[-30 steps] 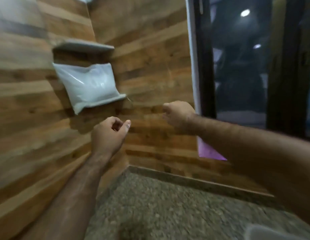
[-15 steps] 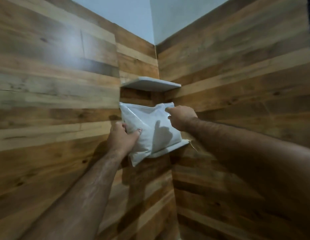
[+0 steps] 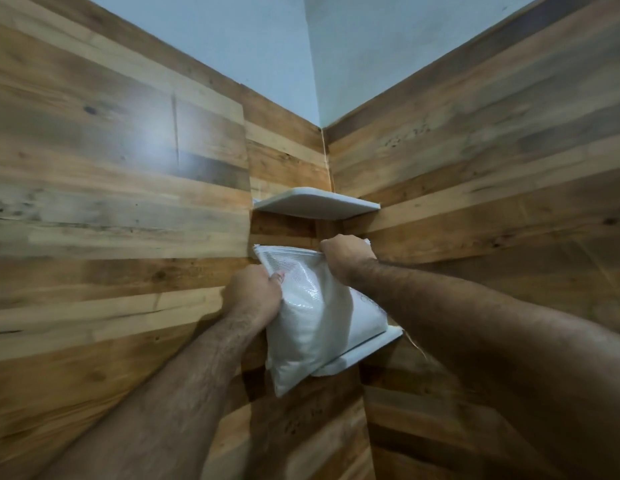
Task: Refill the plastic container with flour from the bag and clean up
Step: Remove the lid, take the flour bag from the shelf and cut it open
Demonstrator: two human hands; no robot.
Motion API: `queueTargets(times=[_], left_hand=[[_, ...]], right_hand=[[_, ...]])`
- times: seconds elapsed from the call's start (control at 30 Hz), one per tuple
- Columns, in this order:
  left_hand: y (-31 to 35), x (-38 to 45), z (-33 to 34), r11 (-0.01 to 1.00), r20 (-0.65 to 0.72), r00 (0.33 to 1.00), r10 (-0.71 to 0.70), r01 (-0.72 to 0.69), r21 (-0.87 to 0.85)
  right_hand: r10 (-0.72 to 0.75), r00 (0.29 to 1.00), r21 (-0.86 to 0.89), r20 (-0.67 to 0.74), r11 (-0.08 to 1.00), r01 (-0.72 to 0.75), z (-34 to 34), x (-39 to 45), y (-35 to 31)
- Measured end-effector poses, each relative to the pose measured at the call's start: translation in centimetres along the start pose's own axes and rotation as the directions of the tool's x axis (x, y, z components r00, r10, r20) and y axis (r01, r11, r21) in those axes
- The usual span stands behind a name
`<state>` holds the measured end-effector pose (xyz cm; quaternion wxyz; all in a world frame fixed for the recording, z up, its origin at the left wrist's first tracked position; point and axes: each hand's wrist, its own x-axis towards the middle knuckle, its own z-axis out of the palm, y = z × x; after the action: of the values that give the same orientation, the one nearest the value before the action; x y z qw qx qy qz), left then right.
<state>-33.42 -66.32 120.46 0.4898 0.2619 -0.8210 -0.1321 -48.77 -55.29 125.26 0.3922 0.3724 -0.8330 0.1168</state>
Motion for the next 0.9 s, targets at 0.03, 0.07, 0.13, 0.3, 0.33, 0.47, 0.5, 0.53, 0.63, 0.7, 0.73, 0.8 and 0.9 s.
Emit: queueTargets(times=[0.03,0.07,0.13,0.3,0.33,0.47,0.5,0.53,0.63,0.7,0.73,0.8,0.9], left_hand=[[0.8,-0.3,-0.3,1.000,-0.029,1.000,-0.002,0.002,0.010],[1.7,-0.9,-0.6,1.000,-0.062,0.998,-0.005,0.004,-0.018],[3.6,-2.4,-1.4,0.994,-0.122,0.992,-0.004,-0.010,-0.112],[7.4,-6.0,-3.8,0.960,-0.235,0.969,0.073,-0.132,-0.246],[8.2,-6.9,-4.4,0.953,-0.237,0.968,0.081,-0.145,-0.267],[10.8,-12.4,-6.2,0.949,-0.178,0.979,0.095,-0.143,-0.280],[11.2,-14.1,-6.5,0.953,-0.159,0.983,0.096,-0.137,-0.271],[11.5,-16.1,-6.6,0.956,-0.137,0.986,0.096,-0.130,-0.265],[12.0,-22.6,-6.6,0.968,-0.049,0.994,0.100,-0.108,-0.227],[11.9,-27.1,-6.3,0.977,0.012,0.997,0.076,-0.072,-0.202],[12.0,-29.5,-6.0,0.975,0.038,0.997,0.065,-0.055,-0.213],[12.5,-34.7,-5.5,0.972,0.094,0.994,0.053,-0.029,-0.235],[13.7,-43.0,-4.6,0.974,0.200,0.980,0.009,0.037,-0.222]], right_hand=[[0.004,1.000,0.006,-0.017,1.000,-0.004,-0.3,-0.3,0.3],[0.008,1.000,0.011,-0.030,1.000,-0.008,-0.9,-0.6,0.8],[-0.002,0.999,0.025,-0.053,1.000,0.004,-2.3,-1.1,1.7],[-0.061,0.993,0.011,-0.100,0.998,0.062,-7.3,-4.2,3.7],[-0.067,0.992,0.005,-0.106,0.998,0.068,-8.2,-5.2,4.0],[-0.077,0.995,-0.008,-0.061,0.997,0.077,-11.3,-11.3,6.1],[-0.089,0.995,-0.020,-0.045,0.996,0.089,-11.8,-13.3,6.7],[-0.108,0.994,-0.033,-0.027,0.994,0.107,-12.1,-15.4,7.4],[-0.176,0.983,-0.065,0.043,0.982,0.178,-12.5,-21.8,9.4],[-0.216,0.971,-0.080,0.099,0.971,0.224,-12.8,-26.3,10.7],[-0.229,0.964,-0.090,0.132,0.966,0.242,-12.8,-28.6,11.3],[-0.247,0.946,-0.091,0.212,0.958,0.270,-13.1,-33.3,12.3],[-0.259,0.913,-0.078,0.314,0.952,0.297,-12.9,-40.3,13.6]])
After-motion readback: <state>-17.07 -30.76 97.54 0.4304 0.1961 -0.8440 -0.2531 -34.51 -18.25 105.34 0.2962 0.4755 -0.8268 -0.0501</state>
